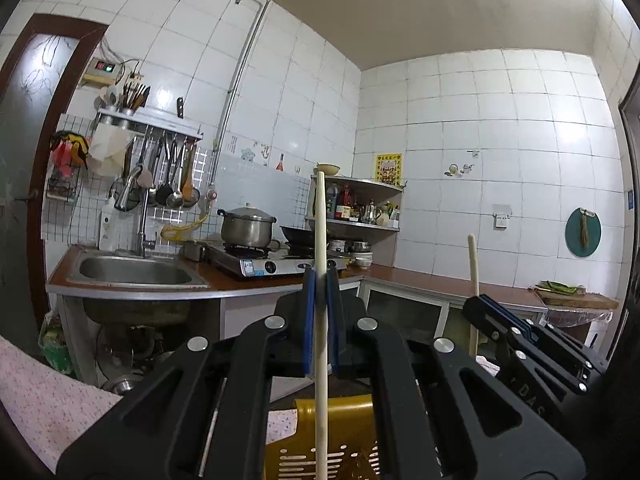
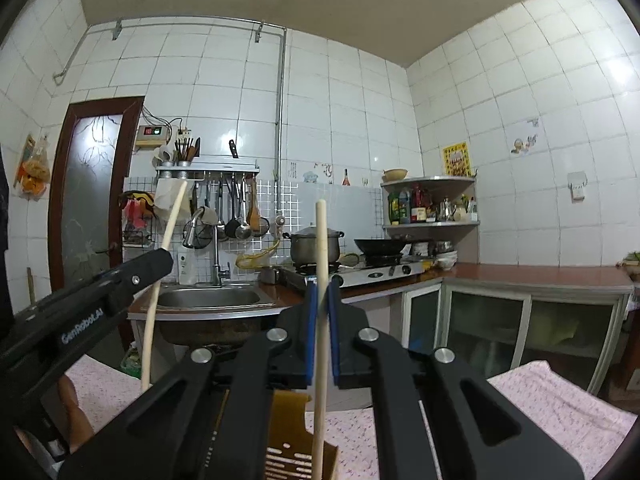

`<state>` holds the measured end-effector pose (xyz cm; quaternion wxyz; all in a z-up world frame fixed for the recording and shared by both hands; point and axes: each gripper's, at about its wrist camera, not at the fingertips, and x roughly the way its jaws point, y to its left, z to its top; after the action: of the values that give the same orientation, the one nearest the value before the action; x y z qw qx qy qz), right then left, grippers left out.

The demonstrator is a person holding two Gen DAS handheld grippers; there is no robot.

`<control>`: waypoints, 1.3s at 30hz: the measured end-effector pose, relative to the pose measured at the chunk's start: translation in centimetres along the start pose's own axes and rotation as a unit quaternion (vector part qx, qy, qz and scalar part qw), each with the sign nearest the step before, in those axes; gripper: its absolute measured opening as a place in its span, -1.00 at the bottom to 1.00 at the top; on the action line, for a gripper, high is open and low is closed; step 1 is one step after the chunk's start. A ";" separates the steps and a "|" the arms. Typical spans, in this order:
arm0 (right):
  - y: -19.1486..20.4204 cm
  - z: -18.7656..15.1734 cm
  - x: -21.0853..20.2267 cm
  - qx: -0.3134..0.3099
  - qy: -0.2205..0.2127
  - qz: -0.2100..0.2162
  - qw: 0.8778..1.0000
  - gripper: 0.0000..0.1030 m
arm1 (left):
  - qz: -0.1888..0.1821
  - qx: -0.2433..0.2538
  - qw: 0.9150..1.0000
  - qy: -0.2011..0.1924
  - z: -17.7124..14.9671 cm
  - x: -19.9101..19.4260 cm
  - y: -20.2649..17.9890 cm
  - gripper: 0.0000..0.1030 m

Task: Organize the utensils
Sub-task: 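Lift the chopstick with the left gripper and drop it into the yellow holder, then open the left gripper and move it back over the utensils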

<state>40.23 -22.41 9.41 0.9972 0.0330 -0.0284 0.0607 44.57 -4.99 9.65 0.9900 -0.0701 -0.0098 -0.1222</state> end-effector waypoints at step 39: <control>-1.3 -4.0 -12.9 0.050 0.229 -0.022 0.972 0.15 | 0.054 -0.021 0.965 0.256 -3.6 -15.1 4.0 0.91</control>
<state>27.78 -24.97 4.58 0.9753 0.0684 0.2047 0.0465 30.95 1.99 4.99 0.9628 -0.0580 0.2508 -0.0823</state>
